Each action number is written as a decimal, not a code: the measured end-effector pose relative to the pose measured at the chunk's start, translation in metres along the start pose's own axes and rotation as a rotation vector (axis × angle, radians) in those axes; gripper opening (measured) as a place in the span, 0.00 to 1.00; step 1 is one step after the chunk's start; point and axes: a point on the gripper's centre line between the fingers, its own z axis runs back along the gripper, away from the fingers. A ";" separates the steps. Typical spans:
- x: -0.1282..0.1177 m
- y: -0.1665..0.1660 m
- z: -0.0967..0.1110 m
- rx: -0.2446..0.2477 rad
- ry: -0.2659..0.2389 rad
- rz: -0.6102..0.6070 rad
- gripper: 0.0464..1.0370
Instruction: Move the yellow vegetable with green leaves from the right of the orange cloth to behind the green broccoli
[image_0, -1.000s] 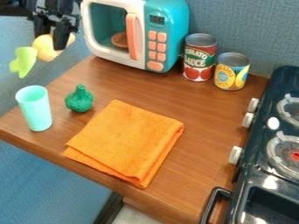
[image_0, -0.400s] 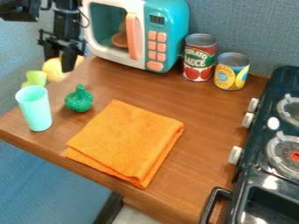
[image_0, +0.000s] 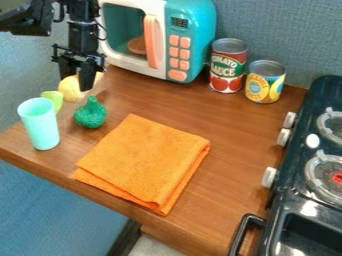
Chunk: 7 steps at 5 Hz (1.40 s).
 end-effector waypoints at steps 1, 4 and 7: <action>0.007 -0.012 -0.014 -0.002 0.024 -0.023 0.53; 0.005 -0.022 -0.019 -0.030 -0.002 -0.005 0.97; -0.026 -0.026 0.048 0.017 -0.202 -0.023 0.97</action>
